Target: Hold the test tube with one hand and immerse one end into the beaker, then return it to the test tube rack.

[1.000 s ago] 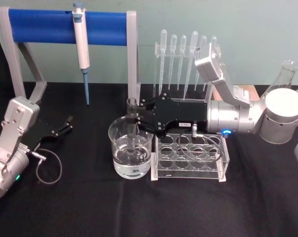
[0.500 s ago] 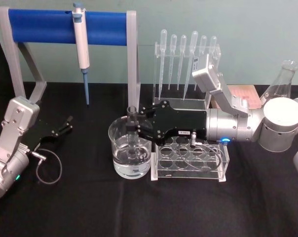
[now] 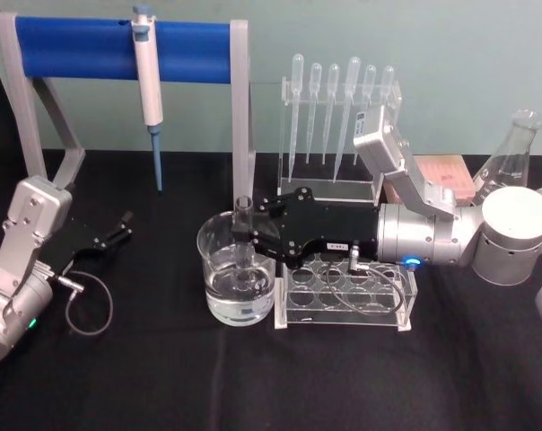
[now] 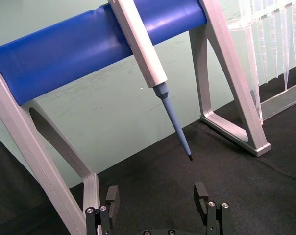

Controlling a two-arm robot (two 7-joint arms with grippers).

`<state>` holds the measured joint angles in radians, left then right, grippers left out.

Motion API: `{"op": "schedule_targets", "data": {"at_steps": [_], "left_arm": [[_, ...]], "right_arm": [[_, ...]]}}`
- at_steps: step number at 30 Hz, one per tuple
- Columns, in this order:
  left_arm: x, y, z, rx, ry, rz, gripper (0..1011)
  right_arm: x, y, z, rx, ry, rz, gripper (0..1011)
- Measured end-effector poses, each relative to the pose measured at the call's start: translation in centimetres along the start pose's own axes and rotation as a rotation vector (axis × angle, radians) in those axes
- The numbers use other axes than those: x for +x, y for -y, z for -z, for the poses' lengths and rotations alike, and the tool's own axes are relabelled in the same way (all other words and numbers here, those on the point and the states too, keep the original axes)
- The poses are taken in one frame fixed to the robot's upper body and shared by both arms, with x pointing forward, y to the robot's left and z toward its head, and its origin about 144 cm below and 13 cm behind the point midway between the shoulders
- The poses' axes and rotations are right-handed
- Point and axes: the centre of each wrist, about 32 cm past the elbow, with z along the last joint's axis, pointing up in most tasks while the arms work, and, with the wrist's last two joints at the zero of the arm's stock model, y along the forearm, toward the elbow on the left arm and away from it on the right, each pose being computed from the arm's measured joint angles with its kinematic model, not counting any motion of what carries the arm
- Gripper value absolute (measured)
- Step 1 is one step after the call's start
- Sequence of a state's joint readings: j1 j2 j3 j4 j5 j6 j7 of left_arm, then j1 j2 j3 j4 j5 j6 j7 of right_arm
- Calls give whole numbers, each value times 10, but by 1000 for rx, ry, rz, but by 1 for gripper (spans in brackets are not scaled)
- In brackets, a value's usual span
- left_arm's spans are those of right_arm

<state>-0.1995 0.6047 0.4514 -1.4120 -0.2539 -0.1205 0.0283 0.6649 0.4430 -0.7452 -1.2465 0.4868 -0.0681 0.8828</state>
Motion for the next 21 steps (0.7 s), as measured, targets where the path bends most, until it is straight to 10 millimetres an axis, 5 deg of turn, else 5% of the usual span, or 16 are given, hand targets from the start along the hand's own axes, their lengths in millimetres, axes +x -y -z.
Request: {"op": "schedule_targets", "data": {"at_steps": [21], "left_arm": [[0, 0, 0, 0, 0, 0, 1000]], "right_arm": [[-2, 2, 2, -6, -7, 13, 242]]}}
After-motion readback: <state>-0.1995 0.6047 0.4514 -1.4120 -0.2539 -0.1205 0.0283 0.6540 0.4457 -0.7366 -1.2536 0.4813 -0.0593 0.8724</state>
